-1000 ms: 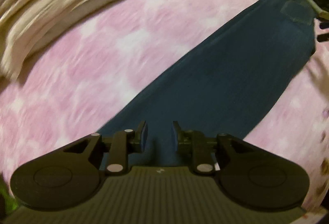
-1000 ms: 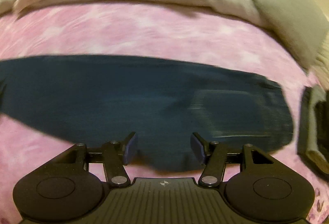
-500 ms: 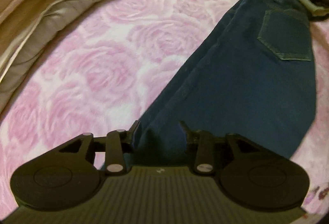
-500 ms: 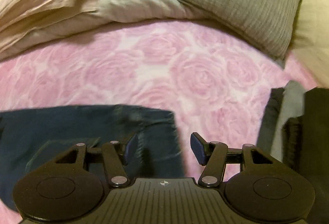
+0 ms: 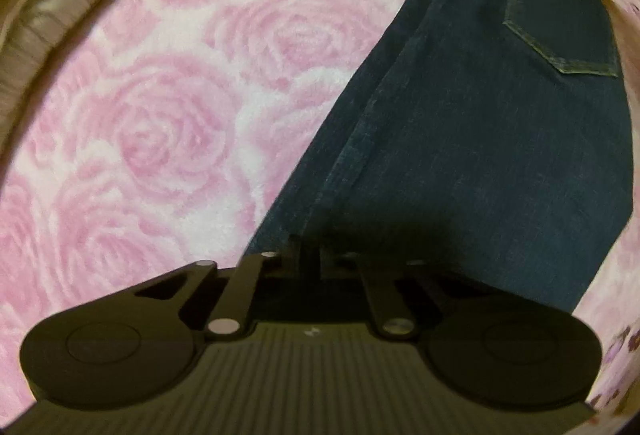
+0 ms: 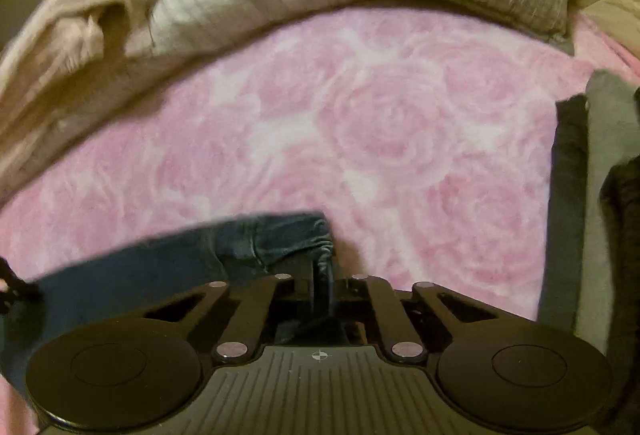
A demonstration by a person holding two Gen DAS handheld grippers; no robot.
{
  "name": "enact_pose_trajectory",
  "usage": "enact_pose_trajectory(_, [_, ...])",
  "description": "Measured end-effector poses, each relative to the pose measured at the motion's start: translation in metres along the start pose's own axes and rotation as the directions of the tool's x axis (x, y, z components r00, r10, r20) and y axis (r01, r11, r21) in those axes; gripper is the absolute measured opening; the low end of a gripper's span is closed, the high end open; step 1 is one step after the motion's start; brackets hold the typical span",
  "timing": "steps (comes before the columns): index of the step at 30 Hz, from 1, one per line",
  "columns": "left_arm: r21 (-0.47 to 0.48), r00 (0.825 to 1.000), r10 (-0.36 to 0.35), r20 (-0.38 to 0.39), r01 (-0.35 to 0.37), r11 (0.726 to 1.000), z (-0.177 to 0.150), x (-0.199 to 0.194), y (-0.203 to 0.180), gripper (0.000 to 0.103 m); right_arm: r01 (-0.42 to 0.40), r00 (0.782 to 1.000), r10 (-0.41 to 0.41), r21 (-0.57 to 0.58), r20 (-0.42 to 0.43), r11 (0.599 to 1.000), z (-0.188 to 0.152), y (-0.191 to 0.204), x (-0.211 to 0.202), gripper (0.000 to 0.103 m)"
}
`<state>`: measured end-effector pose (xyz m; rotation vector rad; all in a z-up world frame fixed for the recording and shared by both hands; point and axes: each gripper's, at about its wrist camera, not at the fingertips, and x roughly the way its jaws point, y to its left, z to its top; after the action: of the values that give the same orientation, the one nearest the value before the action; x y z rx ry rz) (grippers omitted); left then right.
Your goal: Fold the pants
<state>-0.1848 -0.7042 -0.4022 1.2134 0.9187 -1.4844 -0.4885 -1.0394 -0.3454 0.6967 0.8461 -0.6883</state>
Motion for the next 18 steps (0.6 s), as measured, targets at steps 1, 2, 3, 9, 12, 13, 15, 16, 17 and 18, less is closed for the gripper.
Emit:
enact_pose_trajectory(1, [-0.007,1.000,0.007,0.018,-0.007,1.000,0.001,-0.008,0.002,0.003,0.001,1.000,-0.001,-0.011,0.022,1.000,0.005,0.004,-0.009,0.000])
enact_pose_trajectory(2, [-0.022,0.999,0.014,0.037,-0.014,1.000,0.001,-0.015,0.005,0.003,0.008,0.999,-0.007,-0.037,0.038,0.999,0.009,0.009,-0.014,0.000])
enact_pose_trajectory(3, [-0.042,0.998,0.019,0.060,-0.017,0.999,0.001,-0.023,0.010,0.003,0.014,0.999,-0.012,-0.058,0.049,0.998,0.012,0.013,-0.015,0.000])
enact_pose_trajectory(9, [-0.072,0.999,0.022,0.046,-0.018,0.997,0.009,-0.005,0.023,0.002,0.057,0.998,-0.057,-0.042,0.010,0.998,0.010,0.010,0.025,0.001])
enact_pose_trajectory(12, [-0.082,0.999,0.021,0.038,-0.018,0.996,0.008,0.009,0.025,0.003,0.082,0.997,-0.082,-0.033,0.012,0.996,0.000,0.006,0.032,0.006])
enact_pose_trajectory(13, [-0.080,0.999,0.025,0.044,-0.021,0.997,0.005,0.009,0.023,0.004,0.096,0.995,-0.096,-0.031,0.015,0.995,-0.003,0.006,0.030,0.014])
enact_pose_trajectory(15, [-0.075,0.998,0.037,0.051,-0.033,0.997,0.002,0.007,0.023,0.008,0.163,0.987,-0.163,-0.057,0.018,0.985,-0.007,0.013,0.024,0.040])
enact_pose_trajectory(16, [-0.079,0.998,0.047,0.050,-0.043,0.996,0.001,0.004,0.023,0.012,0.206,0.978,-0.204,-0.073,0.029,0.976,-0.011,0.018,0.016,0.052])
enact_pose_trajectory(17, [-0.079,0.997,0.063,0.044,-0.060,0.995,-0.001,0.002,0.023,0.018,0.231,0.973,-0.229,-0.083,0.039,0.969,-0.016,0.023,0.008,0.054])
enact_pose_trajectory(18, [-0.073,0.996,0.083,0.040,-0.080,0.994,-0.004,-0.003,0.023,0.018,0.247,0.969,-0.244,-0.091,0.047,0.965,-0.022,0.030,0.000,0.054])
